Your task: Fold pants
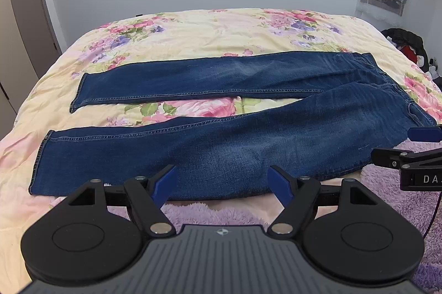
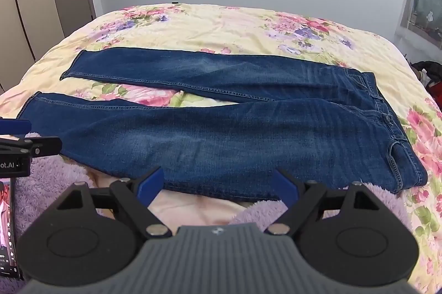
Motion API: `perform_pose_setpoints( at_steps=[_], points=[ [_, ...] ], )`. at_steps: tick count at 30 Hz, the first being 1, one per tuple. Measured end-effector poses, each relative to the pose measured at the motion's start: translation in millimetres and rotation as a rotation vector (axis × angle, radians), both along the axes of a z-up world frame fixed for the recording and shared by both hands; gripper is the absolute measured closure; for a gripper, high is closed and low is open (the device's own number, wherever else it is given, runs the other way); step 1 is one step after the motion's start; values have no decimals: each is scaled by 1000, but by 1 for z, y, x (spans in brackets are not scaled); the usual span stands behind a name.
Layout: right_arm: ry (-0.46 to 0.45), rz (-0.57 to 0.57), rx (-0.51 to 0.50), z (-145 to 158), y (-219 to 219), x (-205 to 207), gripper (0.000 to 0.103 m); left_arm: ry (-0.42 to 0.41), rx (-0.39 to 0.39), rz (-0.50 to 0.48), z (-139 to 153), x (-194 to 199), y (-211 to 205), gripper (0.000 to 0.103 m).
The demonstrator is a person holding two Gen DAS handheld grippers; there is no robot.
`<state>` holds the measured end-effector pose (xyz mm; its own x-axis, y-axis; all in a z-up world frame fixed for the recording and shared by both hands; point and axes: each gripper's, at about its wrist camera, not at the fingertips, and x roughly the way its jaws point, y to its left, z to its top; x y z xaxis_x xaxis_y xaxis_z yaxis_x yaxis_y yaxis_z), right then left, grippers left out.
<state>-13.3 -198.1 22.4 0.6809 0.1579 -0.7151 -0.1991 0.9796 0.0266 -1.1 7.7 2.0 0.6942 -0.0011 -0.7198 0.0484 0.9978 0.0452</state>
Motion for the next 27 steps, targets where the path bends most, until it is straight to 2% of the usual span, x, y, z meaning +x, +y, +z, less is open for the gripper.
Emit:
perform_pose_setpoints(
  at_steps=[27],
  points=[
    [5, 9, -9, -2, 3, 0, 21, -3, 4, -2, 1, -1, -2, 16]
  ],
)
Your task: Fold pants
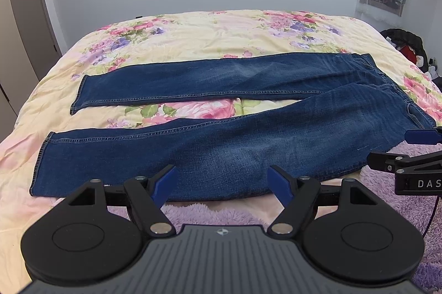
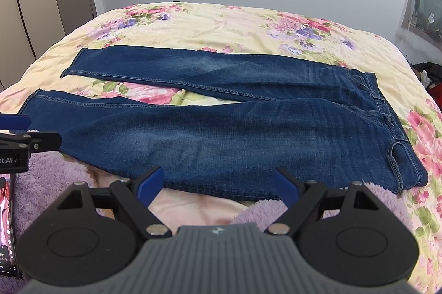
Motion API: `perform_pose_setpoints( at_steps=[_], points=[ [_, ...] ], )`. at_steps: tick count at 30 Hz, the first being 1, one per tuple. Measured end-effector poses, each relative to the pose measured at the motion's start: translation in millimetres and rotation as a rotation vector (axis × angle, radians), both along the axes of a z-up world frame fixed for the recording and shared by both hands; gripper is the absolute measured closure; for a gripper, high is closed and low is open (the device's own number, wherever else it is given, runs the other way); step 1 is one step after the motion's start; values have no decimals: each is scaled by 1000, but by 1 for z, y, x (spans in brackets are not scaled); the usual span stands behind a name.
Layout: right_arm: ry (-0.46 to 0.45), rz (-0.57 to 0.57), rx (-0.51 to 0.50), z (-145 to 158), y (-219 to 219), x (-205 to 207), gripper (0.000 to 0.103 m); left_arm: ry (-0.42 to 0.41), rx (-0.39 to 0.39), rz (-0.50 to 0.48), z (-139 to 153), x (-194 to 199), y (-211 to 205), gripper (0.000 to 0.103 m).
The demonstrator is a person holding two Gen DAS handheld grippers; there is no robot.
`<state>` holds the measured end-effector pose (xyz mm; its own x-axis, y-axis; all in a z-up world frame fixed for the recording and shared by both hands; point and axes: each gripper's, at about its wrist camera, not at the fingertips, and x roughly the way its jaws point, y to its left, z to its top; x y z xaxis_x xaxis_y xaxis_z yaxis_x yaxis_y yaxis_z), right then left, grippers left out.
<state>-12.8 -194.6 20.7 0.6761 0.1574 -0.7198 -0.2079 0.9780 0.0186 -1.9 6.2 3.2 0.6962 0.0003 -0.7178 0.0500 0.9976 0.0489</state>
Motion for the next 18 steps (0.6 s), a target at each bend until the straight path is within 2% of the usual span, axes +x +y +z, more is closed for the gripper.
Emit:
perform_pose_setpoints(
  at_steps=[18],
  points=[
    [3, -2, 0, -2, -1, -2, 21, -1, 0, 1, 0, 0, 0, 16]
  ],
)
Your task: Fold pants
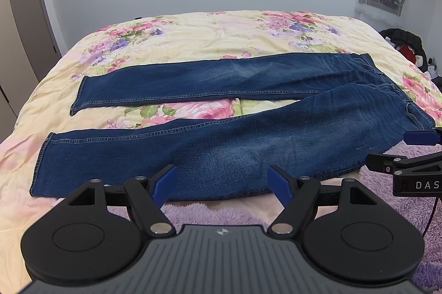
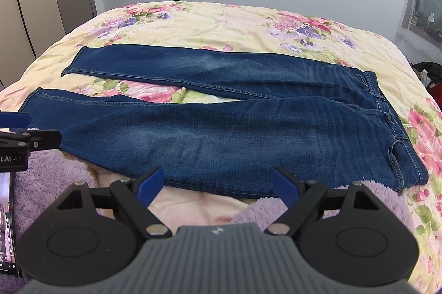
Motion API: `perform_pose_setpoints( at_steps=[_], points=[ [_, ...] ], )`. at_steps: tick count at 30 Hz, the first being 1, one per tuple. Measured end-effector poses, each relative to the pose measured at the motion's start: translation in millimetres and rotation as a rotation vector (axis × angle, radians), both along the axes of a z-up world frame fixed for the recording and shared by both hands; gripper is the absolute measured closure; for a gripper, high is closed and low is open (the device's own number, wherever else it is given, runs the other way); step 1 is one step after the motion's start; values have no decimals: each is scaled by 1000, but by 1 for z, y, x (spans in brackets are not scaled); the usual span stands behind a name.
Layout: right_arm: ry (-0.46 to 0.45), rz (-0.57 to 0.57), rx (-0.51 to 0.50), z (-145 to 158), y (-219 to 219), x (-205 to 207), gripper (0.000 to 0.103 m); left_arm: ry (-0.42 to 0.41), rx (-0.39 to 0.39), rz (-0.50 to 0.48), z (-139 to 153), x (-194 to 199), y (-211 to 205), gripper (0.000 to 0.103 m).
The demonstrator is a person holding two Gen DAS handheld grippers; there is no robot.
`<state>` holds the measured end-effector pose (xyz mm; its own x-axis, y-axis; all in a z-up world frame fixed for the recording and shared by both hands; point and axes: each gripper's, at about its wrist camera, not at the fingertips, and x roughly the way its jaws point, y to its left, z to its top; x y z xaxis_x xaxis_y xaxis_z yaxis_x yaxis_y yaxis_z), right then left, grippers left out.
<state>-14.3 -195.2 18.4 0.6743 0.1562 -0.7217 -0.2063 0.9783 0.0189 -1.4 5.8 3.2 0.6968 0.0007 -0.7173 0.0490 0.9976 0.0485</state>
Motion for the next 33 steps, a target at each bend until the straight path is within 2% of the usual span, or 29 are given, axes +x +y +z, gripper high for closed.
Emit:
perform_pose_setpoints(
  at_steps=[27, 33],
  points=[
    [-7, 4, 2, 2, -2, -4, 21, -1, 3, -5, 7, -2, -4, 16],
    [-57, 8, 36, 4, -19, 1, 21, -27, 54, 5, 7, 3, 19, 16]
  ],
)
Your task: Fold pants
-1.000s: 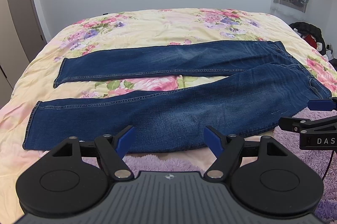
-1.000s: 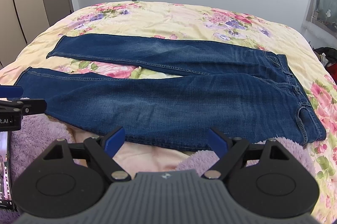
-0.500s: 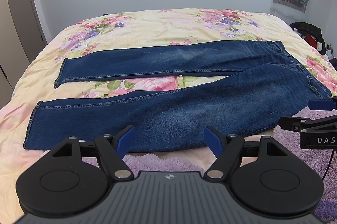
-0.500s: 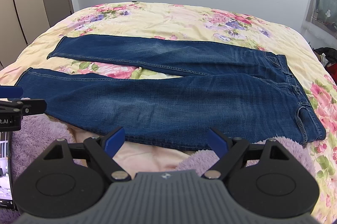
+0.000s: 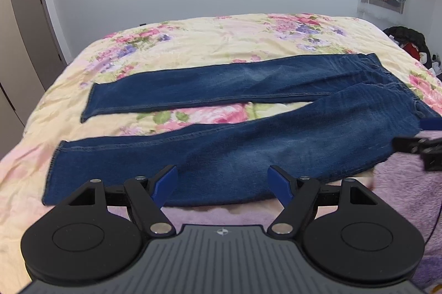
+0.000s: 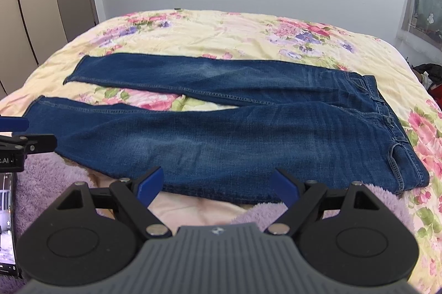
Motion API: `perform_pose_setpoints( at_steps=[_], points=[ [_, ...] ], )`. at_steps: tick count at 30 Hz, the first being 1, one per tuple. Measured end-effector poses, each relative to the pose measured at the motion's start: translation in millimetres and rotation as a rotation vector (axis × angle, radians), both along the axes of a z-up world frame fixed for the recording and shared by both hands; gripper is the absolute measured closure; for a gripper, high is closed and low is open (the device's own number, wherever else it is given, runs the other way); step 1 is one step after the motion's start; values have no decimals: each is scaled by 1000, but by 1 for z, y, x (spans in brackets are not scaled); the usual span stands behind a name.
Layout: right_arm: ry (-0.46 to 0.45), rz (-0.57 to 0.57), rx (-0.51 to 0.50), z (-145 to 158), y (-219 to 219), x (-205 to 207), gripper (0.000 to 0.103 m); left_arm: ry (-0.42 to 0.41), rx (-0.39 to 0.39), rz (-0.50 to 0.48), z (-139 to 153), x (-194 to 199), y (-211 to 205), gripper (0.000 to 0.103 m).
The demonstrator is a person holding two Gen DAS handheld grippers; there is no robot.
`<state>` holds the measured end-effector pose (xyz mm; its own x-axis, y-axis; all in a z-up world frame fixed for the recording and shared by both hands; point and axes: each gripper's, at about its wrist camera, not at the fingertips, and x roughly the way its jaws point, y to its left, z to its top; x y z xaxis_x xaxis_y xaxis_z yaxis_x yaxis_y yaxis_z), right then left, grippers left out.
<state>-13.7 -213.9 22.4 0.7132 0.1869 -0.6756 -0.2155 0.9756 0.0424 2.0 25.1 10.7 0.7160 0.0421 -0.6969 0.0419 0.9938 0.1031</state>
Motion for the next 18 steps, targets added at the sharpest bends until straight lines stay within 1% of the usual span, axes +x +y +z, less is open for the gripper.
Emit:
perform_pose_setpoints(
  at_steps=[3, 6, 10, 12, 14, 15, 16, 17, 18],
  points=[
    [-27, -12, -28, 1, -21, 11, 21, -8, 36, 30, 2, 6, 26, 16],
    [-32, -46, -77, 3, -49, 28, 21, 2, 48, 66, 4, 14, 58, 22],
    [-2, -123, -123, 7, -96, 57, 22, 2, 45, 117, 6, 24, 98, 26],
    [19, -157, -130, 8, -123, 73, 24, -1, 51, 132, 5, 31, 115, 30],
    [46, -199, -135, 8, -151, 89, 38, 9, 47, 149, 3, 37, 132, 36],
    [67, -232, -133, 9, -168, 98, 41, 18, 34, 156, 2, 39, 141, 39],
    [85, -256, -125, 10, -182, 105, 47, 22, 25, 161, 1, 42, 150, 43],
    [109, -282, -114, 12, -199, 115, 53, 26, 22, 169, -1, 44, 159, 43],
    [129, -306, -107, 14, -215, 122, 55, 31, 23, 180, -2, 47, 168, 43]
  ],
)
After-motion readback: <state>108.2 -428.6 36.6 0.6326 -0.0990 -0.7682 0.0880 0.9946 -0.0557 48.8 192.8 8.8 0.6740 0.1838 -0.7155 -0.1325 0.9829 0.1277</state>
